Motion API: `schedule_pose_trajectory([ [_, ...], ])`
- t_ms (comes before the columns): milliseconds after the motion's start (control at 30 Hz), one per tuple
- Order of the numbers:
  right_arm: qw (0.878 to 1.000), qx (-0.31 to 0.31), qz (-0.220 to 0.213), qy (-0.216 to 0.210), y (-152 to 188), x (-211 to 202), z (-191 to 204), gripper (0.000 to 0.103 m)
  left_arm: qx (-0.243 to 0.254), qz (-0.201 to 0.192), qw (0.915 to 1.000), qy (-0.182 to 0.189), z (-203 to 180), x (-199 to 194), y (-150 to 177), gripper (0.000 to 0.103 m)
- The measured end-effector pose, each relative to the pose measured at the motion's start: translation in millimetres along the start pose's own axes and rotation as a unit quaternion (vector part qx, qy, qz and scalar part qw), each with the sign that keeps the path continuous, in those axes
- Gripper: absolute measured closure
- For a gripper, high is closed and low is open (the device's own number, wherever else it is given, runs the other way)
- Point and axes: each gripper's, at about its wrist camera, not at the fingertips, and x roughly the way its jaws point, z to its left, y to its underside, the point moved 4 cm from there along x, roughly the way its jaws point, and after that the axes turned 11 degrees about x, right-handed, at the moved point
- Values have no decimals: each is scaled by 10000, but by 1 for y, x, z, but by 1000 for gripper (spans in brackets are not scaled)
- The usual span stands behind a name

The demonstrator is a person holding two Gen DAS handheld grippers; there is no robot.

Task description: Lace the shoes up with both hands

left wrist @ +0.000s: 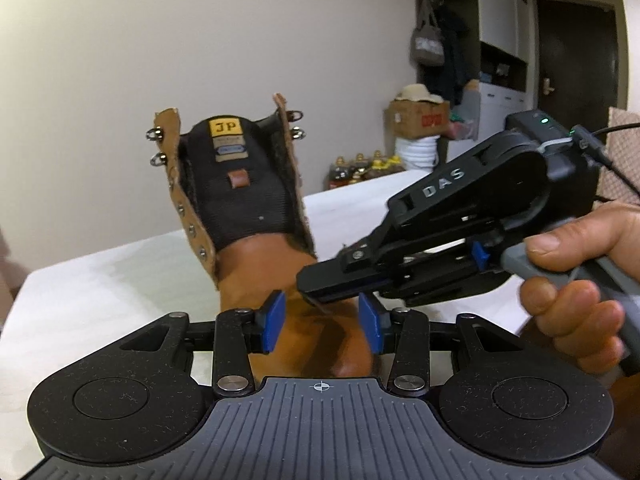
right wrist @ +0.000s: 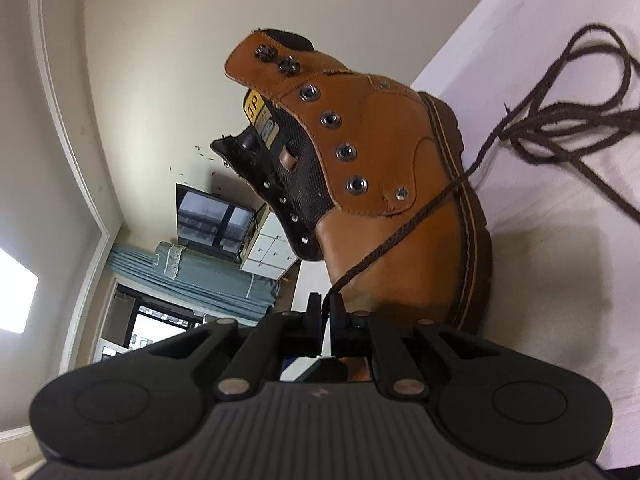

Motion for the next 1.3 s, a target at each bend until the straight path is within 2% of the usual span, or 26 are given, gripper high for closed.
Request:
schedule_pose_trajectory([
  [67,10000,-31,-6,11,0,-1,0,96,79,47,10000,-28,1,0,2,75],
  [133,10000,-32,-23,9,-1,-4,0,96,125,88,9999,-32,3,1,4,96],
  [333,10000,-44,-59,67,-3,-10,-5,95,144,125,9998,108,8,0,8,100],
  [433,9968,-728,-128,294,-2,-17,5,90,100,144,9998,122,14,-2,10,100],
  [533,9845,-1600,-230,685,0,-22,17,90,67,215,9997,104,23,-4,14,100],
  [600,9629,-2496,-262,997,5,-23,31,89,80,252,9996,72,28,-3,16,100],
  [667,9513,-2866,-249,1106,8,-22,37,87,86,273,9996,42,32,-3,16,101],
  [700,9408,-3177,-218,1161,10,-21,41,84,83,270,9996,29,34,-3,16,101],
  [733,9237,-3614,-167,1260,15,-17,45,82,77,265,9996,16,37,-3,16,101],
  [800,8828,-4467,-62,1451,24,-9,54,82,79,252,9996,-30,42,-4,16,101],
  [867,8577,-4904,13,1548,32,-3,56,82,76,269,9996,-36,45,-3,17,101],
  [967,7859,-5960,350,1610,48,11,58,84,68,278,9996,-19,49,-4,19,101],
  [1100,7315,-6619,775,1441,49,18,61,83,9,264,9996,30,54,-6,21,98],
  [1133,7240,-6701,845,1406,49,19,61,83,-10,258,9997,30,56,-6,21,96],
  [1233,6815,-7099,1189,1321,46,24,67,80,-93,251,9996,-14,63,-5,23,95],
  [1267,6715,-7175,1322,1295,46,26,69,80,-128,253,9996,-25,65,-5,24,95],
  [1300,6703,-7163,1458,1277,45,27,70,80,-164,255,9995,-37,67,-4,24,93],
])
